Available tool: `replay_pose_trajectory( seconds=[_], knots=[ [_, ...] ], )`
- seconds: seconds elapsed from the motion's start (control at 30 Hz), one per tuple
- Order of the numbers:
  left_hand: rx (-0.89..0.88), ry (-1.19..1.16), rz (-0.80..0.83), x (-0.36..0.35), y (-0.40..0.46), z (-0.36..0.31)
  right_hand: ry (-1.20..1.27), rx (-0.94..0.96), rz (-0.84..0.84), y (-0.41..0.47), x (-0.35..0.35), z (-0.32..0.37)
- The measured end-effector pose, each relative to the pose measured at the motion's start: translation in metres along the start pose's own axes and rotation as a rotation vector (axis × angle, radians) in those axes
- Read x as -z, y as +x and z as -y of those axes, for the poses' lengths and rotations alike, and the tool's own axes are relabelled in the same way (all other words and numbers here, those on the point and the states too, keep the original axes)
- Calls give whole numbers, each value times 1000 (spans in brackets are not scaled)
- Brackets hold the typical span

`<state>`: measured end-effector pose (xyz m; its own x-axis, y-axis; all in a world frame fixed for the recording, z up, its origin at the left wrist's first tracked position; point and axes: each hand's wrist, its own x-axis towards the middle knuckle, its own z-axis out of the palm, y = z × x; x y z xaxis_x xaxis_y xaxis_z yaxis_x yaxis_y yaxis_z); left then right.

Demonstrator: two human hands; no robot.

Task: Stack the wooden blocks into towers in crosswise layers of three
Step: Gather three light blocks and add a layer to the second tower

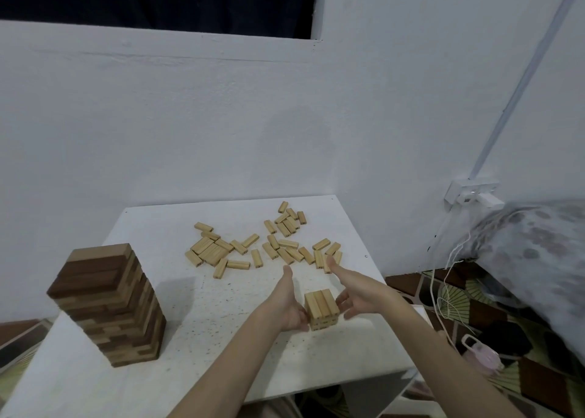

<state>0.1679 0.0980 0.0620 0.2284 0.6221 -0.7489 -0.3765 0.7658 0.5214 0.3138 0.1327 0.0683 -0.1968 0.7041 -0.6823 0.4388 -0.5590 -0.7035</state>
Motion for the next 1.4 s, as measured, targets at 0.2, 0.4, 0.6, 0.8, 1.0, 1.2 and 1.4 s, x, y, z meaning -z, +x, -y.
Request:
replay_pose_trajectory(
  seconds=[0.2, 0.4, 0.6, 0.8, 1.0, 1.2, 1.4],
  knots=[
    [-37, 48, -48, -3, 4, 4, -15, 10, -31, 6, -1, -7],
    [-53, 26, -35, -8, -6, 1, -2, 18, -22, 7, -5, -5],
    [-43, -29, -30, -14, -14, 0, 7, 27, -4, 10, -7, -5],
    [-14, -79, 13, -21, -17, 2, 87, 50, 64, 0, -12, -1],
    [-37, -40, 33, -24, -19, 2, 118, 47, 80, 0, -13, 0],
    [-144, 123, -82, 2, -2, -7, -131, 49, -99, 3, -5, 6],
    [-457, 459, -329, 75, 8, -20, -313, 351, -290, 12, -20, 23]
  ],
)
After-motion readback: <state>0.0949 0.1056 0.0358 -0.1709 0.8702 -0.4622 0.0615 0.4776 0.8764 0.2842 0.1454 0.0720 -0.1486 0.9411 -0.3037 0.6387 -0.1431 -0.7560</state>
